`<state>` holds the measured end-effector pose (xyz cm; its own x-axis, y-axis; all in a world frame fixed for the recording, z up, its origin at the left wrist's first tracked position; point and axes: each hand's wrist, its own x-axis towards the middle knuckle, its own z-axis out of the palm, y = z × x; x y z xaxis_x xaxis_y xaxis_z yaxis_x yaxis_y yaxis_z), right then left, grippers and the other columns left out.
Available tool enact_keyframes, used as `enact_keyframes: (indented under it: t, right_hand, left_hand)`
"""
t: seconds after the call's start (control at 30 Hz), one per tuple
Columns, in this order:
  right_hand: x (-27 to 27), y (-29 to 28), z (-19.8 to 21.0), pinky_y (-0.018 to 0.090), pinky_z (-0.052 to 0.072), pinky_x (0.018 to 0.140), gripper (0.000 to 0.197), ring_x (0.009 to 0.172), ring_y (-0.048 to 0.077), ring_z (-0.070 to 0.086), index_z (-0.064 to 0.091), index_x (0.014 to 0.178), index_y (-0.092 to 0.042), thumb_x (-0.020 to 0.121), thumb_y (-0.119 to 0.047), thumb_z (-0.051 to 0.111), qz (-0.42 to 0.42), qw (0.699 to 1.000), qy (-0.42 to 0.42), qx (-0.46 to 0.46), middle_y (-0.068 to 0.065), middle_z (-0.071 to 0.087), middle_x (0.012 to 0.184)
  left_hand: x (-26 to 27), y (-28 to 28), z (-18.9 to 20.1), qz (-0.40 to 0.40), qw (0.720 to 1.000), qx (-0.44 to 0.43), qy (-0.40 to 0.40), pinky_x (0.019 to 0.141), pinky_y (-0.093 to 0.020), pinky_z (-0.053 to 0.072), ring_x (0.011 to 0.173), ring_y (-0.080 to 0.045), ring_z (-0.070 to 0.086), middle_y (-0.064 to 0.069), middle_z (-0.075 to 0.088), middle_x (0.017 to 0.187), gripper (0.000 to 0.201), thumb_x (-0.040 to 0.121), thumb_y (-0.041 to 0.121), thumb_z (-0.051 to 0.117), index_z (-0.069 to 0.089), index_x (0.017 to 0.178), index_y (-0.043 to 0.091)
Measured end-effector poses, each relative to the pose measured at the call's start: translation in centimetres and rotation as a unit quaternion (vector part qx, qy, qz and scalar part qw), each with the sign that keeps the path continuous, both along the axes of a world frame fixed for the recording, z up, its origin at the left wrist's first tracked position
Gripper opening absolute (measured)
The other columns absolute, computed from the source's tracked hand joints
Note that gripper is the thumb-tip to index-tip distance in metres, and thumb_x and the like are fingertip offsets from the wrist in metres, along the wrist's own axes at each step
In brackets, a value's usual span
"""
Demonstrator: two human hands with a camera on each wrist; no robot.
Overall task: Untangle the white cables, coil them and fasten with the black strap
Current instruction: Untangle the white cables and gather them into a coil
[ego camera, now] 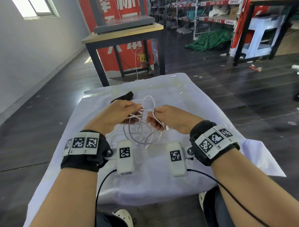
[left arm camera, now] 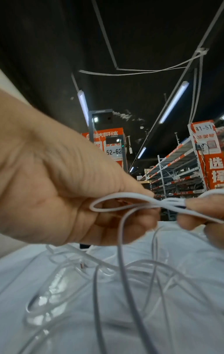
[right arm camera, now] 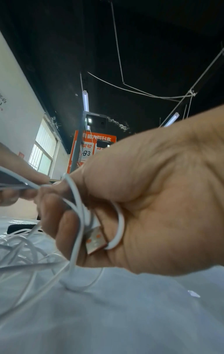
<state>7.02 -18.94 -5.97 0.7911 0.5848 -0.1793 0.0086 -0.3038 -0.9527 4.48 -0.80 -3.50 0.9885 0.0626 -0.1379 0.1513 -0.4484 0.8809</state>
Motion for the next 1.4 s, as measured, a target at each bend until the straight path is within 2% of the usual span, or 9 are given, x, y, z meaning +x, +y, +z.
enact_keyframes:
  t: [0.17, 0.33, 0.43, 0.63, 0.8, 0.9, 1.07, 1.23, 1.4]
  right_hand:
    - [0.1, 0.2, 0.5, 0.016, 0.025, 0.04, 0.023, 0.045, 0.007, 0.039, 0.06, 0.099, -0.007, 0.1, -0.015, 0.039, -0.048, 0.99, 0.074, 0.112, 0.001, 0.053, 0.065]
    - [0.4, -0.2, 1.1, 0.02, 0.016, 0.039, 0.035, 0.042, 0.011, 0.026, 0.061, 0.089, -0.001, 0.093, -0.023, 0.034, -0.053, 0.971, 0.135, 0.192, 0.009, 0.049, 0.064]
    - [0.3, -0.4, 1.1, 0.02, 0.018, 0.042, 0.047, 0.042, 0.009, 0.028, 0.066, 0.096, -0.005, 0.096, -0.045, 0.044, -0.018, 0.982, 0.11, 0.152, 0.004, 0.05, 0.063]
    - [0.1, 0.3, 0.2, 0.027, 0.053, 0.08, 0.028, 0.076, 0.011, 0.065, 0.069, 0.101, -0.007, 0.099, -0.026, 0.049, -0.056, 0.985, 0.089, 0.137, 0.003, 0.071, 0.086]
    - [0.9, -0.4, 0.1, 0.035, 0.044, 0.086, 0.035, 0.101, 0.033, 0.061, 0.061, 0.117, 0.004, 0.093, -0.021, 0.057, -0.232, 0.971, -0.029, 0.049, 0.023, 0.063, 0.113]
    - [1.0, -0.6, 0.2, 0.028, 0.036, 0.091, 0.056, 0.117, 0.019, 0.045, 0.043, 0.137, -0.008, 0.092, -0.037, 0.058, -0.302, 0.949, -0.089, 0.022, 0.009, 0.038, 0.142]
    - [-0.3, 0.2, 1.5, 0.02, 0.037, 0.094, 0.036, 0.113, 0.0, 0.051, 0.058, 0.12, -0.022, 0.094, -0.046, 0.05, -0.186, 0.963, -0.146, 0.127, -0.013, 0.057, 0.123]
    - [-0.8, 1.0, 1.4, 0.031, 0.041, 0.105, 0.037, 0.115, 0.013, 0.06, 0.059, 0.126, -0.015, 0.093, -0.031, 0.059, 0.043, 0.985, -0.106, 0.127, 0.002, 0.066, 0.121]
    - [-1.0, 1.2, 0.6, 0.034, 0.044, 0.105, 0.036, 0.108, 0.021, 0.065, 0.062, 0.121, -0.007, 0.1, -0.031, 0.046, 0.107, 0.989, -0.047, 0.088, 0.009, 0.07, 0.113]
  left_hand:
    - [-0.2, -0.3, 0.9, 0.109, 0.965, -0.235, -0.042, 0.054, -0.015, 0.051, 0.054, -0.006, 0.056, -0.001, 0.062, 0.073, 0.01, 0.094, 0.016, 0.058, 0.066, 0.091, 0.011]
    - [-0.4, -0.6, 1.8, 0.099, 0.89, -0.445, 0.003, 0.061, -0.021, 0.055, 0.057, -0.01, 0.057, -0.006, 0.06, 0.071, 0.016, 0.098, 0.014, 0.051, 0.064, 0.096, 0.006]
    - [-0.3, -0.7, 1.8, 0.089, 0.888, -0.452, 0.009, 0.04, -0.014, 0.042, 0.041, -0.004, 0.043, 0.0, 0.049, 0.059, 0.019, 0.101, 0.012, 0.042, 0.059, 0.097, 0.007]
    - [-0.3, -0.2, 2.3, 0.09, 0.934, -0.345, -0.021, 0.031, -0.014, 0.015, 0.033, -0.003, 0.022, 0.006, 0.035, 0.052, 0.022, 0.102, 0.016, 0.041, 0.062, 0.101, 0.008]
    - [-0.4, 0.8, 2.8, 0.206, 0.947, -0.192, -0.152, 0.035, -0.017, 0.019, 0.036, -0.004, 0.022, 0.011, 0.029, 0.045, 0.028, 0.1, 0.027, 0.046, 0.068, 0.089, 0.013]
    - [-0.6, 0.6, 3.3, 0.186, 0.961, -0.086, -0.184, 0.041, -0.02, 0.023, 0.04, -0.007, 0.024, 0.009, 0.029, 0.048, 0.031, 0.099, 0.032, 0.048, 0.069, 0.082, 0.018]
    - [-0.6, -1.0, 3.7, 0.065, 0.986, -0.024, -0.149, 0.044, -0.023, 0.02, 0.043, -0.009, 0.022, 0.008, 0.028, 0.048, 0.03, 0.099, 0.033, 0.047, 0.069, 0.086, 0.018]
    - [-0.5, -2.4, 3.4, 0.006, 0.986, -0.115, -0.117, 0.045, -0.021, 0.026, 0.047, -0.011, 0.024, 0.0, 0.03, 0.055, 0.028, 0.099, 0.032, 0.05, 0.069, 0.086, 0.016]
    - [-0.6, -2.3, 4.0, 0.062, 0.949, -0.279, -0.134, 0.036, -0.017, 0.018, 0.037, -0.004, 0.022, 0.008, 0.03, 0.048, 0.025, 0.1, 0.027, 0.048, 0.065, 0.09, 0.012]
